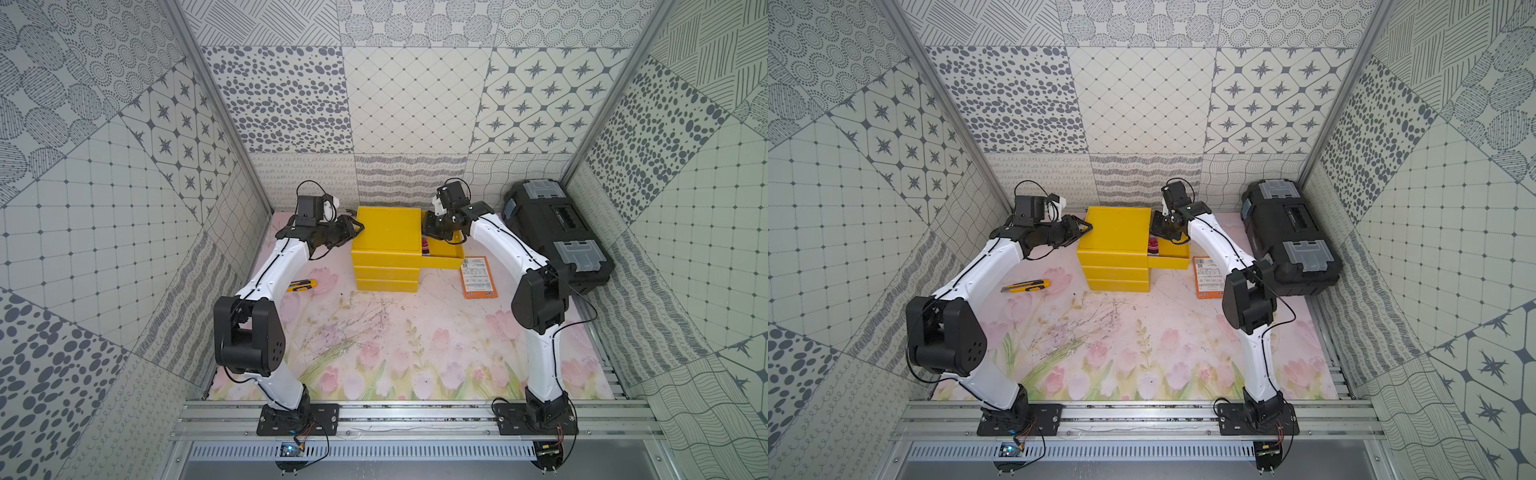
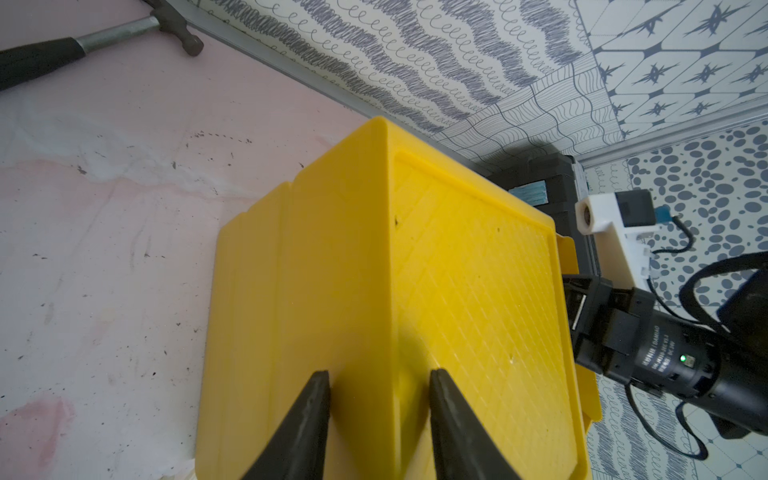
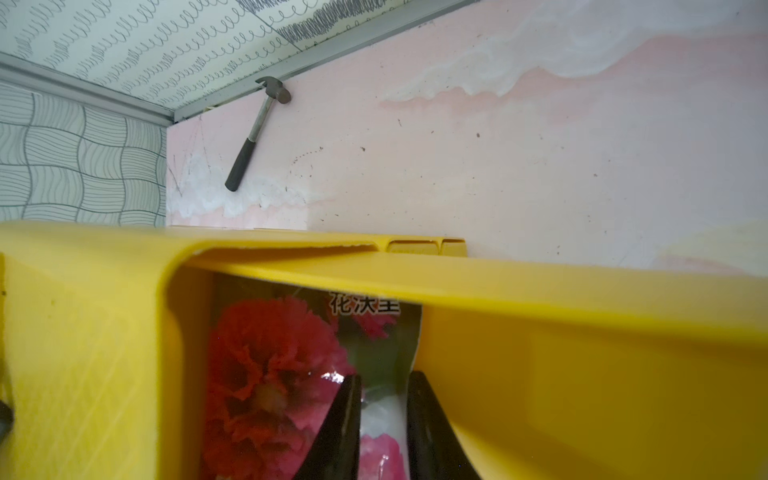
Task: Take the seed bags out of the drawer
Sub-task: Pick up the seed packet from the drawer.
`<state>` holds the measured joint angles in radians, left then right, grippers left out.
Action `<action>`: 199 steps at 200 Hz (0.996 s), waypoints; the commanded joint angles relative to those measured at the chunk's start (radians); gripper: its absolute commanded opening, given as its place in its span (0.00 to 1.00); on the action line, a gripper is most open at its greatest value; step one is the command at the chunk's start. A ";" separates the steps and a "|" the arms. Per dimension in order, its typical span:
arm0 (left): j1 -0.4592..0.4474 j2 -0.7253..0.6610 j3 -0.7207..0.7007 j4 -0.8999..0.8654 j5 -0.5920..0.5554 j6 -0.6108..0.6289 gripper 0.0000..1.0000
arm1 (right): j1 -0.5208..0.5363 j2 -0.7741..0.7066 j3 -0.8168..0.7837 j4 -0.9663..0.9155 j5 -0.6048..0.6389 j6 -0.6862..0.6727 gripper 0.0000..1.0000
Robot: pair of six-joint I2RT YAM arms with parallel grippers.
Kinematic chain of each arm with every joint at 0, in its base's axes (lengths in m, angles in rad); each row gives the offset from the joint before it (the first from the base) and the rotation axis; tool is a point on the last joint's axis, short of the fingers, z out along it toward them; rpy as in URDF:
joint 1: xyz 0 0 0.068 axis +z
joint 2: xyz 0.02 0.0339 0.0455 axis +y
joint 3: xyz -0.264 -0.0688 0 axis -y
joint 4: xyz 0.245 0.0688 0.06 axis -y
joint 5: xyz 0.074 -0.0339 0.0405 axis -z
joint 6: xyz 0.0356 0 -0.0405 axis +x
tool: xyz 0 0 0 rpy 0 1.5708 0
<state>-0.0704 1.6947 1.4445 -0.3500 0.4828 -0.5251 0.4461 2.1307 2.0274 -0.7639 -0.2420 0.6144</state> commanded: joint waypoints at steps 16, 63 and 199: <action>0.000 0.014 -0.014 -0.184 -0.012 0.010 0.41 | 0.010 -0.017 -0.063 0.054 -0.073 0.060 0.08; 0.001 0.017 -0.013 -0.184 -0.013 0.010 0.41 | 0.006 -0.083 -0.087 0.072 -0.034 0.055 0.00; 0.001 0.017 -0.013 -0.189 -0.016 0.014 0.41 | -0.028 -0.203 0.007 -0.110 0.190 -0.139 0.00</action>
<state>-0.0704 1.6947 1.4445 -0.3500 0.4831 -0.5251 0.4271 1.9762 1.9862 -0.8112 -0.1188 0.5510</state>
